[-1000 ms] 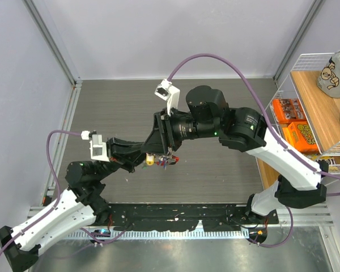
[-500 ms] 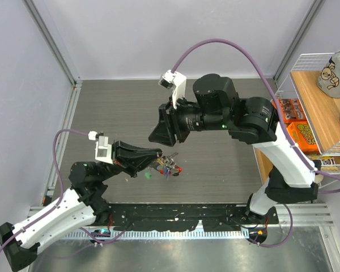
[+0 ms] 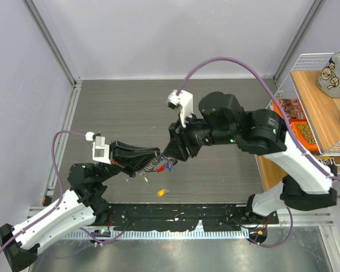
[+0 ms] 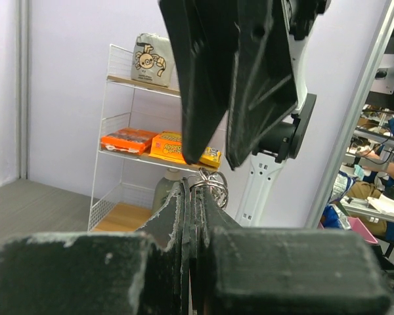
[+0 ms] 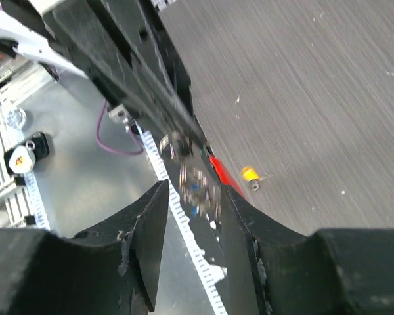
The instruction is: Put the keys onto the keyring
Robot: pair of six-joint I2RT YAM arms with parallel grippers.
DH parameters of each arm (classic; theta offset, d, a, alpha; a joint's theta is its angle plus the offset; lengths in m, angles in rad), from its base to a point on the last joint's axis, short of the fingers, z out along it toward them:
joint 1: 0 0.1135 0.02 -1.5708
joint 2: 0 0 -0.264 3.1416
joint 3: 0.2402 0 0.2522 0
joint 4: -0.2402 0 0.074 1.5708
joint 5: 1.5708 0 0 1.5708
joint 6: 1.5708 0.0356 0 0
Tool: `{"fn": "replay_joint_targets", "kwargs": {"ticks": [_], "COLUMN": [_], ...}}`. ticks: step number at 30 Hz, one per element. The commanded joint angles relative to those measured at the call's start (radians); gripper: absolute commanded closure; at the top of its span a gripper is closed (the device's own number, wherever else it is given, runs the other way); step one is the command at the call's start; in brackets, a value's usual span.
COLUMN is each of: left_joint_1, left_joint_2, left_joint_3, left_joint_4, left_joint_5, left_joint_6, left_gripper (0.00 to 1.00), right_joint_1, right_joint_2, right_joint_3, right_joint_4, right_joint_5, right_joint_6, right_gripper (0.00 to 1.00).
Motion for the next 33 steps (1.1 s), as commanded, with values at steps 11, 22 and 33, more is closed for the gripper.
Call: {"fn": "replay_joint_targets", "kwargs": {"ticks": [11,22,33], "left_joint_1": [-0.004,-0.005,-0.004], "left_joint_2": [-0.109,-0.142,-0.156], "left_joint_3": [0.062,0.125,0.145], "left_joint_4": [-0.262,-0.590,-0.721], "left_joint_5": [-0.291,-0.639,-0.779], "left_joint_6": [0.111,0.109,0.082], "left_gripper": [1.00,1.00,1.00], "right_joint_1": [0.009,0.011,-0.008], "right_joint_2": [-0.444,-0.536,-0.412], "right_joint_3": [-0.731,-1.036,-1.100], "right_joint_4": [0.355,0.517,0.563], "right_joint_5": [0.196,0.342,0.348], "right_joint_6": [-0.051,-0.062,-0.011], "right_gripper": [0.51,0.43,0.41]}}
